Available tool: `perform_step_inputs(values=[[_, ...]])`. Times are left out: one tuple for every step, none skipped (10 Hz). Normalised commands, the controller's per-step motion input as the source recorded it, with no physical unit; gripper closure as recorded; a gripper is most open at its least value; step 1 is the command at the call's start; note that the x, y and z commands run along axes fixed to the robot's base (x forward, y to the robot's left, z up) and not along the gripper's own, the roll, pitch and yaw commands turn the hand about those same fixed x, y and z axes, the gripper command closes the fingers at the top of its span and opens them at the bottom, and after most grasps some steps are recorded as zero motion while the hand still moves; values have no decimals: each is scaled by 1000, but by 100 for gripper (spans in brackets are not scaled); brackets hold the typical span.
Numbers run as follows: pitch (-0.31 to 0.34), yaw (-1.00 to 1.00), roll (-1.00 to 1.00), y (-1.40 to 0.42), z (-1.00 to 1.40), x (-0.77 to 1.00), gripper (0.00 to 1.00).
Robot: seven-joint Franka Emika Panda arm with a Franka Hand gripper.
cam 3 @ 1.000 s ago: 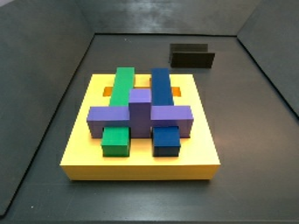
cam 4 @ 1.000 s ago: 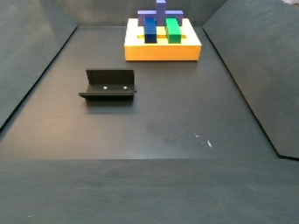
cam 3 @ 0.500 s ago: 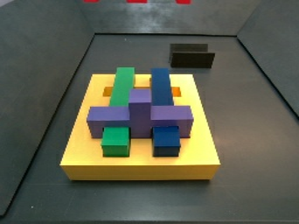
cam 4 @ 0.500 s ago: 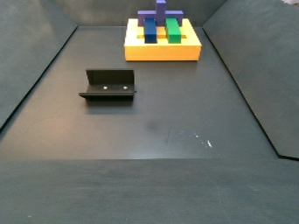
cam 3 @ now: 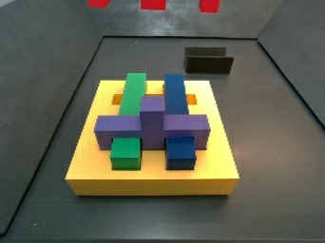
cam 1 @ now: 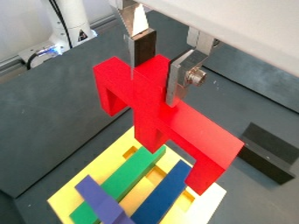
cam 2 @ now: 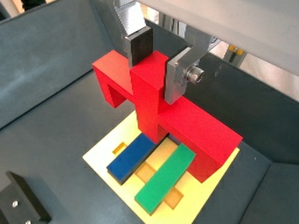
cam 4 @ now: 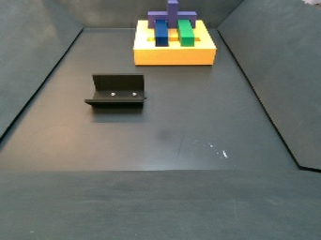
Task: Pick up the red object. Move up. Move to above the board. Insert the red object.
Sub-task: Insert the red object.
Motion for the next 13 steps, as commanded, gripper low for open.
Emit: perform_step_inputs(values=[[120,23,306,171,-240,0,100],[89,77,201,423,-300,0,100],[121,0,374,260,-343,0,100],[139,0,316,0,-557,163,100],[104,0,226,-114,-777,280,100],[0,0,147,-57,-1000,137,100],[0,0,0,20,-1000,0,100],[-50,0,-57,9,-823,-60,100],[-156,0,-180,40,-609,-51,100],[-84,0,-100,57,-29,0,100],[0,0,-14,0,-6,0,100],[-9,0,90,-106,-177,0,100],[-34,0,143,-197,-123,117,100]])
